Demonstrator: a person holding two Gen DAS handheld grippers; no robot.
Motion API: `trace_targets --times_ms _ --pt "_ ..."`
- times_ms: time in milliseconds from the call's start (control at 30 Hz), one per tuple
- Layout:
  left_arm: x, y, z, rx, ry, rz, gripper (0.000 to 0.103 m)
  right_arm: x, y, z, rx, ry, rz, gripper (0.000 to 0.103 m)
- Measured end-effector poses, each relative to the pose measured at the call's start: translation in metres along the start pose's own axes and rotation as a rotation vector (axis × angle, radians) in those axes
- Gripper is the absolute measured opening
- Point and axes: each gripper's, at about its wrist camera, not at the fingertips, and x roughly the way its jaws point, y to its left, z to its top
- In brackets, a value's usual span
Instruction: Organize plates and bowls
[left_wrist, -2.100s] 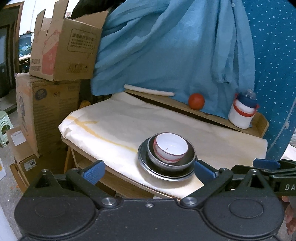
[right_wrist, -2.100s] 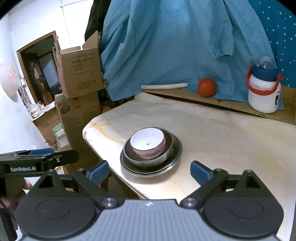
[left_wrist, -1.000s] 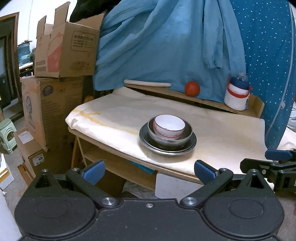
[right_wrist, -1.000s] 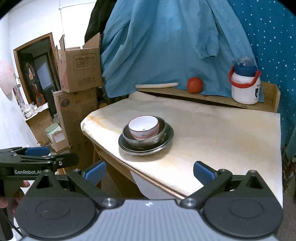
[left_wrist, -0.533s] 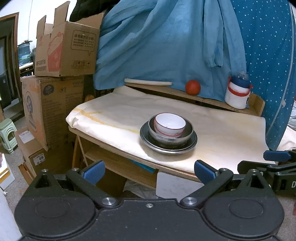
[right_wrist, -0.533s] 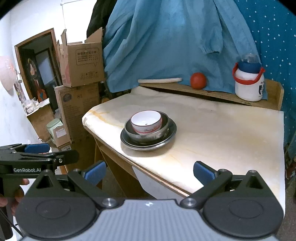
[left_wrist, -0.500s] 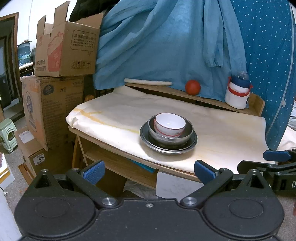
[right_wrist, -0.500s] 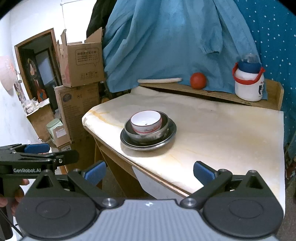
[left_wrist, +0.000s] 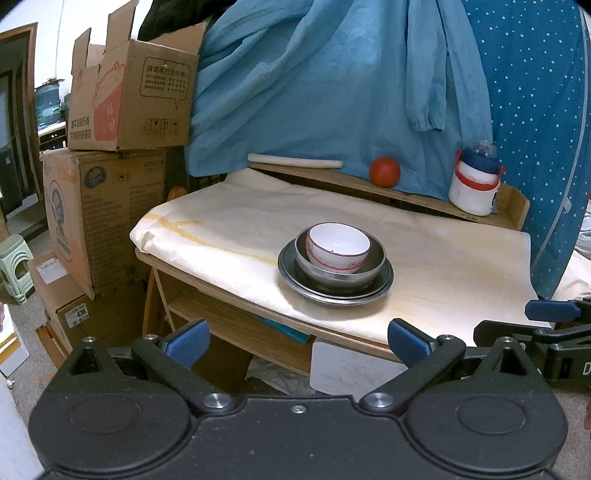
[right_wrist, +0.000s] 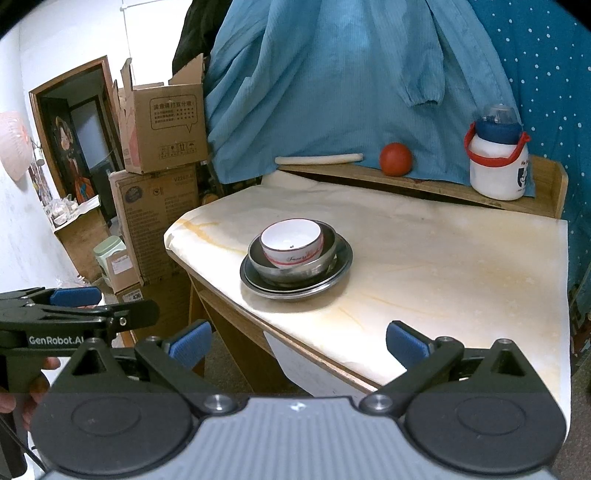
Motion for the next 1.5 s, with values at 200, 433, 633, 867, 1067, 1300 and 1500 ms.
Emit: trace_targets --times_ms 200,433,633,867,1067,1300,1500 --pt "0.0 0.0 0.0 0.0 -0.001 0.002 0.102 0.0 0.0 0.0 0.0 0.0 0.001 0.103" --pt "0.001 0.001 0.0 -0.001 -0.001 0.0 0.102 0.002 0.001 -0.001 -0.002 -0.001 0.008 0.103" --pt "0.001 0.005 0.001 -0.013 0.005 -0.007 0.102 0.004 0.004 -0.001 -0.001 0.002 0.008 0.103" --pt "0.001 0.008 0.001 -0.022 -0.011 -0.021 0.102 0.006 0.007 0.0 -0.001 0.007 0.005 0.103" --pt "0.001 0.009 0.001 -0.025 -0.018 -0.015 0.102 0.008 0.007 0.001 0.0 0.012 0.005 0.103" --pt "0.001 0.009 0.002 -0.03 -0.025 -0.01 0.102 0.01 0.008 0.002 0.0 0.018 0.002 0.103" --pt "0.002 0.01 0.003 -0.032 -0.026 -0.012 0.102 0.01 0.008 0.001 0.001 0.018 0.003 0.103"
